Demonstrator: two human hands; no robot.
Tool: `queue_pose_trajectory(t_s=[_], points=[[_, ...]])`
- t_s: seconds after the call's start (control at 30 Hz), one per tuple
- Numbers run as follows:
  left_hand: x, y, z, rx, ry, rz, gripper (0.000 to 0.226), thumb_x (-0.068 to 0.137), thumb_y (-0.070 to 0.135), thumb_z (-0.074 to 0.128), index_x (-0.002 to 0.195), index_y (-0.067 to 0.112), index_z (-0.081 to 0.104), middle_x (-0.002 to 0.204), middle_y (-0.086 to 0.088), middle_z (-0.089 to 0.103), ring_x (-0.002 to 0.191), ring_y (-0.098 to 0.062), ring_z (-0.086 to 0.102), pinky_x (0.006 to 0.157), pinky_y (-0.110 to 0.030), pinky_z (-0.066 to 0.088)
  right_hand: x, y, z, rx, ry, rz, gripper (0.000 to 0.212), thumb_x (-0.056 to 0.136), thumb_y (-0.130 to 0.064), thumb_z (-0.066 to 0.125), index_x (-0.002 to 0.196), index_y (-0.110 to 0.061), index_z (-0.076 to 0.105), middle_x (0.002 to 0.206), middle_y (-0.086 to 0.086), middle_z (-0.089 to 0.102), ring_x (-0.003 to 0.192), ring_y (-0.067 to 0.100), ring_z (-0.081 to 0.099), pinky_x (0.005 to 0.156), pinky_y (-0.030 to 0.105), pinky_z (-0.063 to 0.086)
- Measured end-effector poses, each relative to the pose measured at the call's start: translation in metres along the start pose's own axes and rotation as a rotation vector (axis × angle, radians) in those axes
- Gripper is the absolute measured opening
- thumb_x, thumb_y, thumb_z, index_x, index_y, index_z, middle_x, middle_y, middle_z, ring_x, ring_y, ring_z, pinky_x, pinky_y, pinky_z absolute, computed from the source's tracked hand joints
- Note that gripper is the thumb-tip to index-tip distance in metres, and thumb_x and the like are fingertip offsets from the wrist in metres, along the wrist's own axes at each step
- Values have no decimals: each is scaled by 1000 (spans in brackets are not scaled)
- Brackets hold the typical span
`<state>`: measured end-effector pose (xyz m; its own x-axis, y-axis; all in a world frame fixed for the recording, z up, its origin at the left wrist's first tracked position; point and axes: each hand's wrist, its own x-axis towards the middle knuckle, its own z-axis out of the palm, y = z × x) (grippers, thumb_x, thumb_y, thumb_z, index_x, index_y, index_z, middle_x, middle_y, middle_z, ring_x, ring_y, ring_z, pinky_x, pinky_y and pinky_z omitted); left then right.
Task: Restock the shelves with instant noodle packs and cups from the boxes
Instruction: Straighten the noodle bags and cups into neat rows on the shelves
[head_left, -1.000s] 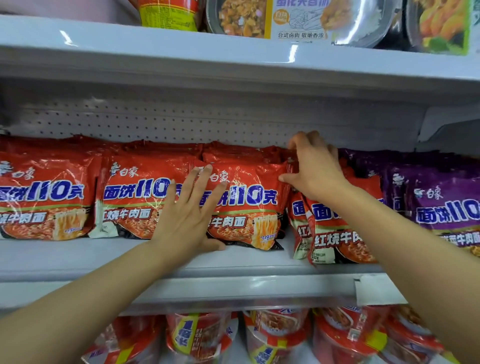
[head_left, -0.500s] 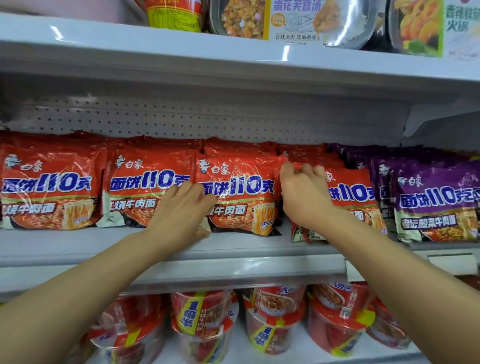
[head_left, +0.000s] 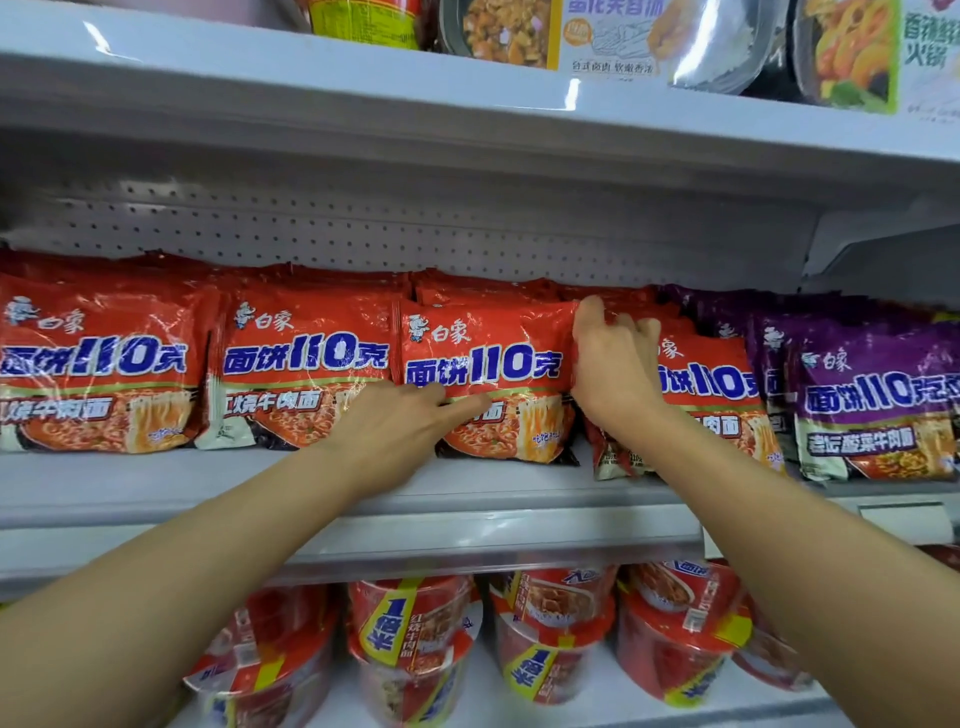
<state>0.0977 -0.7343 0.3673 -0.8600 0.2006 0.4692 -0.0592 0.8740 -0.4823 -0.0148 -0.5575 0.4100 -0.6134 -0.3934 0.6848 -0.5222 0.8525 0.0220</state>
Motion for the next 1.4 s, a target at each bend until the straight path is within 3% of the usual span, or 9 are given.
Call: queue_pose_trajectory(t_s=[0.07, 0.17, 0.27, 0.33, 0.4, 0.53, 0.93, 1.27, 1.4], points=[[3, 6, 1, 48, 40, -15, 76, 93, 6, 38, 149, 41, 0, 86, 2, 39, 59, -18, 41, 43, -26, 17, -2, -2, 2, -75, 14, -48, 62, 80, 5, 54, 137, 0, 31, 102, 16, 65, 107, 32, 50, 90, 36, 27], [3, 8, -1, 47, 22, -35, 79, 95, 7, 35, 148, 41, -12, 89, 1, 39, 65, -18, 42, 44, -26, 17, -3, 1, 1, -143, -3, -71, 52, 83, 2, 52, 134, 0, 39, 108, 16, 64, 112, 32, 47, 92, 38, 28], [-3, 3, 0, -25, 22, -79, 79, 89, 14, 58, 150, 37, 14, 94, -2, 52, 71, -17, 44, 45, -23, 22, -8, 7, -11, -177, 22, -104, 35, 82, -20, 69, 113, -8, 59, 118, 11, 56, 114, 29, 41, 92, 39, 29], [-5, 1, 5, -54, 109, -31, 78, 68, 27, 82, 137, 27, 47, 90, -4, 57, 72, -19, 52, 45, -23, 29, -16, 8, -17, -182, -41, -213, 31, 79, -41, 70, 99, -16, 67, 116, 3, 54, 113, 24, 39, 93, 39, 27], [-2, -1, 12, -16, 197, 13, 81, 51, 39, 90, 124, 23, 59, 97, -6, 59, 83, -22, 57, 52, -29, 44, -27, 5, -16, -185, -162, -319, 33, 79, -51, 66, 92, -21, 68, 109, -2, 57, 111, 20, 39, 94, 39, 26], [4, 0, 18, 11, 211, -22, 91, 46, 50, 89, 128, 27, 56, 123, -12, 57, 108, -31, 57, 82, -49, 51, -38, 3, -1, -253, -277, -359, 35, 83, -48, 64, 101, -19, 67, 112, 0, 59, 115, 22, 39, 97, 41, 23], [11, -3, 22, 68, 215, -5, 94, 42, 49, 91, 127, 24, 59, 129, -17, 55, 112, -35, 52, 85, -55, 48, -41, 5, 12, -316, -263, -399, 16, 87, -14, 52, 98, -13, 64, 100, 2, 62, 111, 23, 40, 100, 42, 17], [11, 3, 11, 86, 195, -9, 88, 52, 66, 79, 128, 27, 57, 130, -15, 55, 112, -33, 56, 88, -54, 48, -39, 8, -3, -101, -136, -335, 16, 88, -39, 59, 83, -25, 62, 101, -4, 55, 108, 18, 41, 93, 37, 21], [16, 12, 12, 54, 204, 1, 87, 52, 64, 81, 128, 29, 57, 132, -15, 54, 112, -33, 55, 87, -56, 48, -39, -4, 2, -152, -219, -392, 24, 86, -46, 59, 89, -23, 64, 100, -2, 62, 104, 19, 47, 90, 37, 24]])
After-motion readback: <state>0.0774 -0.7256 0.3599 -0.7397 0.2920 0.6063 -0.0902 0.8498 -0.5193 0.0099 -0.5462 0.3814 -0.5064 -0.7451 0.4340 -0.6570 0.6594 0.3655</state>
